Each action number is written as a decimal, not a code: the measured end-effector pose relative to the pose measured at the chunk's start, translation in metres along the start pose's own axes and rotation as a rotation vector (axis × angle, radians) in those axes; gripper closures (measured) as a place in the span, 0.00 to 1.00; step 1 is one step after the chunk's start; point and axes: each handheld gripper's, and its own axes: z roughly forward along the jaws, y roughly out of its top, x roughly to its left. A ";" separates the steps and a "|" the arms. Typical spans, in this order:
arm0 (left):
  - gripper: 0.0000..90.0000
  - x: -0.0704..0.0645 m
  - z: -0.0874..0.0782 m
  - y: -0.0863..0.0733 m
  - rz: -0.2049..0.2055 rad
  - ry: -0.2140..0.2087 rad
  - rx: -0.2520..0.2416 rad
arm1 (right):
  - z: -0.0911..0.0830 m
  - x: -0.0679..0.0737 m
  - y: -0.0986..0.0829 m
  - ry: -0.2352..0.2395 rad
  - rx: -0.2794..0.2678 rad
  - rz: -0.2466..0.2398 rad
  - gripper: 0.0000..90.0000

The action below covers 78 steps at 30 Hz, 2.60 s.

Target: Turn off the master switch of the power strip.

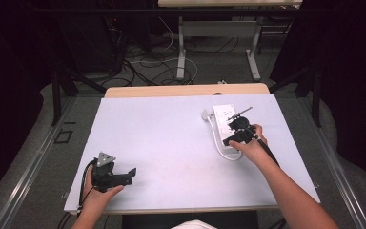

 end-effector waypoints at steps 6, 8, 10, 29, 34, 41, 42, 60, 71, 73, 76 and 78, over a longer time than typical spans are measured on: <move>0.02 0.000 0.001 0.000 0.000 0.002 -0.005 | -0.004 -0.003 0.000 -0.008 -0.005 -0.024 0.39; 0.02 0.000 0.001 0.000 0.000 0.004 -0.007 | -0.006 -0.001 0.000 -0.015 -0.003 -0.026 0.38; 0.02 0.000 0.001 0.000 -0.001 0.003 -0.007 | -0.009 0.000 0.002 -0.010 -0.003 -0.019 0.37; 0.02 0.001 -0.001 0.000 0.001 0.000 0.000 | -0.022 0.007 0.016 -0.028 -0.070 -0.069 0.00; 0.02 0.001 -0.001 0.000 0.002 0.000 0.000 | -0.024 0.008 0.017 -0.049 -0.074 -0.078 0.00; 0.02 0.001 -0.001 0.000 0.001 0.001 0.001 | -0.024 0.009 0.017 -0.052 -0.088 -0.087 0.00; 0.02 0.001 -0.001 0.000 0.001 0.001 0.000 | -0.024 0.009 0.017 -0.056 -0.092 -0.087 0.00; 0.02 0.000 -0.001 0.000 0.002 0.000 -0.004 | -0.037 0.015 0.013 -0.079 -0.195 -0.137 0.00; 0.02 0.002 0.000 0.001 -0.010 0.008 0.005 | -0.043 0.016 0.001 -0.045 -0.290 -0.119 0.00; 0.02 0.002 0.001 0.001 -0.012 0.009 0.002 | -0.044 0.016 -0.002 -0.036 -0.294 -0.109 0.00; 0.02 0.002 0.002 0.001 -0.013 0.009 -0.004 | -0.045 0.016 -0.007 -0.033 -0.309 -0.099 0.00; 0.02 0.002 0.001 0.001 -0.007 0.003 0.006 | -0.046 0.014 -0.012 -0.037 -0.320 -0.108 0.00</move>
